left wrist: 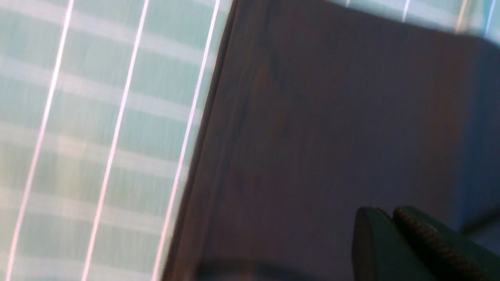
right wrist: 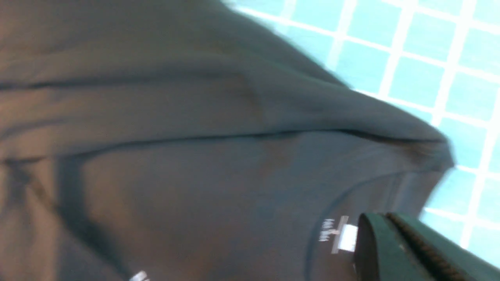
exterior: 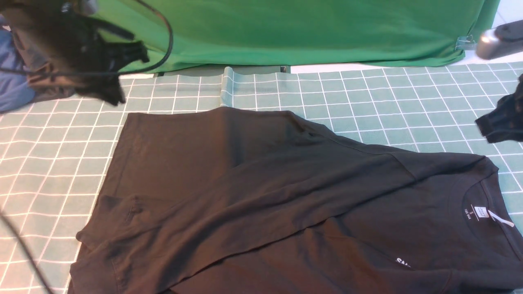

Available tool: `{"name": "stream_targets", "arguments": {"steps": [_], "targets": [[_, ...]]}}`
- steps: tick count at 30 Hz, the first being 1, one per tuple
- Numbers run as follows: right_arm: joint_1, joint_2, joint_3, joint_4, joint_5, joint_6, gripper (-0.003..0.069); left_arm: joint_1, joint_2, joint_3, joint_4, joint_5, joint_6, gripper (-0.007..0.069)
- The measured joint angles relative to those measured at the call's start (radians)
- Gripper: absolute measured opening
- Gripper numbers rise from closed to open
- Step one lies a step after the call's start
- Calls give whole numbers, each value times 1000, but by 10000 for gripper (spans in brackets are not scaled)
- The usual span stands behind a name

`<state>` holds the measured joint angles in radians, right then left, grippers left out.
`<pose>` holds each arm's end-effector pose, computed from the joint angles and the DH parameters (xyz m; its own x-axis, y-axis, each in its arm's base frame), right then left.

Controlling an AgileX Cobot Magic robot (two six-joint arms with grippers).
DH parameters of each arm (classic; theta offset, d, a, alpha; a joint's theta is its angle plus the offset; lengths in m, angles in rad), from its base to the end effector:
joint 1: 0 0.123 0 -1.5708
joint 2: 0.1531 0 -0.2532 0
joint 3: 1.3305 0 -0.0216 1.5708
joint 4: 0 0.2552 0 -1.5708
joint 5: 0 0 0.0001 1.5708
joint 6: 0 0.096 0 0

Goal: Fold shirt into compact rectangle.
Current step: 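Grasp the near edge of the shirt at its hem and shoulder corners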

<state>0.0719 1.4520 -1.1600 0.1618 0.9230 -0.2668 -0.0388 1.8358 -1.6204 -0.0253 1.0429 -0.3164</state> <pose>0.3025 0.0342 0.2595 -0.8644 -0.2291 -0.4476 -0.2759 0.9603 0.0412 0.3956 -0.0175 0.2547 -0.8863 -0.2890 -0.3619 -0.2528 0.9566 -0.1449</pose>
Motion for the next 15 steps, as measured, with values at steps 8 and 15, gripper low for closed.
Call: {"name": "stream_targets", "arguments": {"steps": [8,15], "targets": [[-37,49,-8,-4,35,7,99,4,306,-221,103,-25,6,282],[-39,50,-15,-4,56,-4,109,48,484,-341,106,-68,6,501]]}}
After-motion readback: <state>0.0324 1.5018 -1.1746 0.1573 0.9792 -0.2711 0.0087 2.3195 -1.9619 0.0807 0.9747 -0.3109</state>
